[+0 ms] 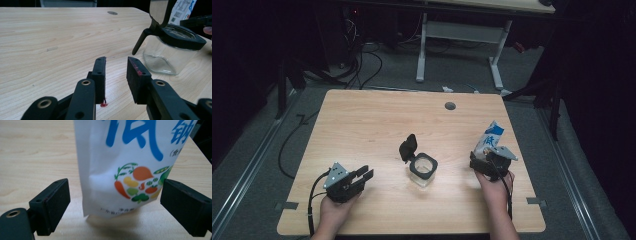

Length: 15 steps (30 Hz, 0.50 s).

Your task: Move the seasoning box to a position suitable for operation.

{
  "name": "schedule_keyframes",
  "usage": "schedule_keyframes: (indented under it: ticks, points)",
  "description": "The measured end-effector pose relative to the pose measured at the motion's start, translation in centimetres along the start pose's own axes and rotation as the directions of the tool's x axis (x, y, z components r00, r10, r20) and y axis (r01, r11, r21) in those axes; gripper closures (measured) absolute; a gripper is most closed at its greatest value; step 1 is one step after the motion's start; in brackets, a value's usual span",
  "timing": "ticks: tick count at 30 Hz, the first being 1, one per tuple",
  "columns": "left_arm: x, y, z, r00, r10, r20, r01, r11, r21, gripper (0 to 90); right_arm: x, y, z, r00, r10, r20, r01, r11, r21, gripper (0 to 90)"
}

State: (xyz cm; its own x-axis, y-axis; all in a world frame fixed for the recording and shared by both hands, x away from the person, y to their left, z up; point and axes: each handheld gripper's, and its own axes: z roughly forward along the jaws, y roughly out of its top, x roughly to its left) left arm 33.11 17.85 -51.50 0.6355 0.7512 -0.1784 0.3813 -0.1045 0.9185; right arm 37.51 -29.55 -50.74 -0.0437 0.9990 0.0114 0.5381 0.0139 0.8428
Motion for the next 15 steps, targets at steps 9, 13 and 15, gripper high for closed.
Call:
schedule_keyframes:
  ticks: [9,13,15]
  points:
    - [-0.1,-0.1,0.0,1.0000,0.002,-0.005,-0.002,1.0000,0.004,69.3,0.0,0.7,1.3,0.9994,0.008,0.033,-0.008,1.000,0.018,6.5]
    - [0.0,-0.2,-0.1,1.0000,0.000,-0.007,0.000,1.0000,0.001,69.4,-0.2,0.8,1.5,0.9994,0.008,0.035,-0.009,1.000,0.019,17.7]
    - [0.1,-0.2,-0.1,1.0000,-0.003,-0.006,0.003,1.0000,0.001,69.5,-0.3,0.7,1.4,0.9996,0.007,0.027,-0.007,1.000,0.014,21.5]
